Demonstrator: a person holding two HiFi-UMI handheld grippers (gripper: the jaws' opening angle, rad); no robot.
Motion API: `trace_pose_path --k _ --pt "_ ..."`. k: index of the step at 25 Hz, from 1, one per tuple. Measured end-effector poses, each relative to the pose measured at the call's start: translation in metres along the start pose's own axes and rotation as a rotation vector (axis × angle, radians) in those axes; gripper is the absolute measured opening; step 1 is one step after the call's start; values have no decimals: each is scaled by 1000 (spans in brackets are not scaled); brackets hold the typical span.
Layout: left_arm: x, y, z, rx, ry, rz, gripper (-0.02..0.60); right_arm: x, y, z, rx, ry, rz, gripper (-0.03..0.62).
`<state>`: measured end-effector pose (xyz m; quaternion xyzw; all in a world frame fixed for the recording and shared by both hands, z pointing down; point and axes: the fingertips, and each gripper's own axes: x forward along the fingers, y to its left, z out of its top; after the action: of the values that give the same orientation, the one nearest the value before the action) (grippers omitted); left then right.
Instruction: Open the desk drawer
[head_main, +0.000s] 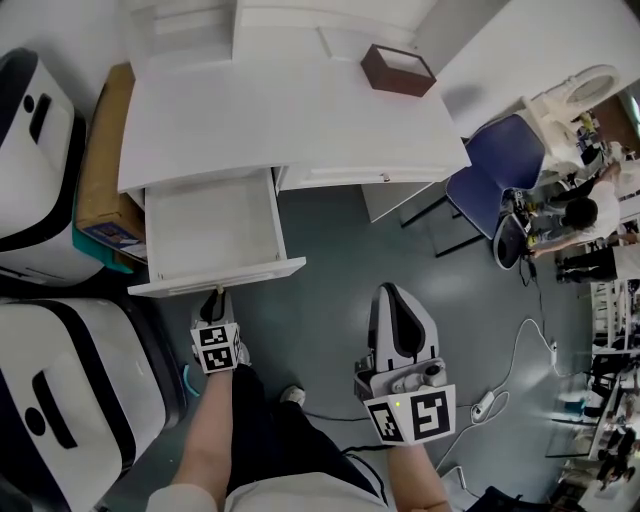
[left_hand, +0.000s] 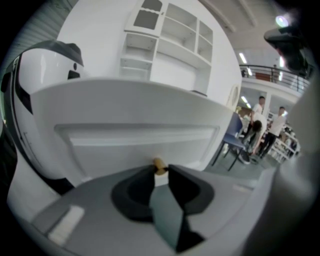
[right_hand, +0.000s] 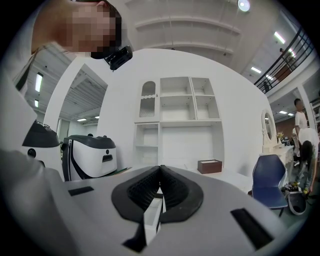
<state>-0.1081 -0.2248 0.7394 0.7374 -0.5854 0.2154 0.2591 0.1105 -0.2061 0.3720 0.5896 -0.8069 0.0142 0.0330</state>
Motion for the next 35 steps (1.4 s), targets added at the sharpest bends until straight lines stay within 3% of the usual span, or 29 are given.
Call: trace_pose_path --k 2,6,17,35 --pt "-7 -1 4 3 -14 0 79 -1 0 2 1 -6 2 2" --pt "-26 -2 16 16 -44 -8 5 -5 3 6 5 -14 11 2" --pt "-94 -4 68 46 -151 -45 5 -20 10 10 14 -11 46 2" --pt "-219 -7 190 61 -456 -34 5 -33 13 34 12 -50 114 2"
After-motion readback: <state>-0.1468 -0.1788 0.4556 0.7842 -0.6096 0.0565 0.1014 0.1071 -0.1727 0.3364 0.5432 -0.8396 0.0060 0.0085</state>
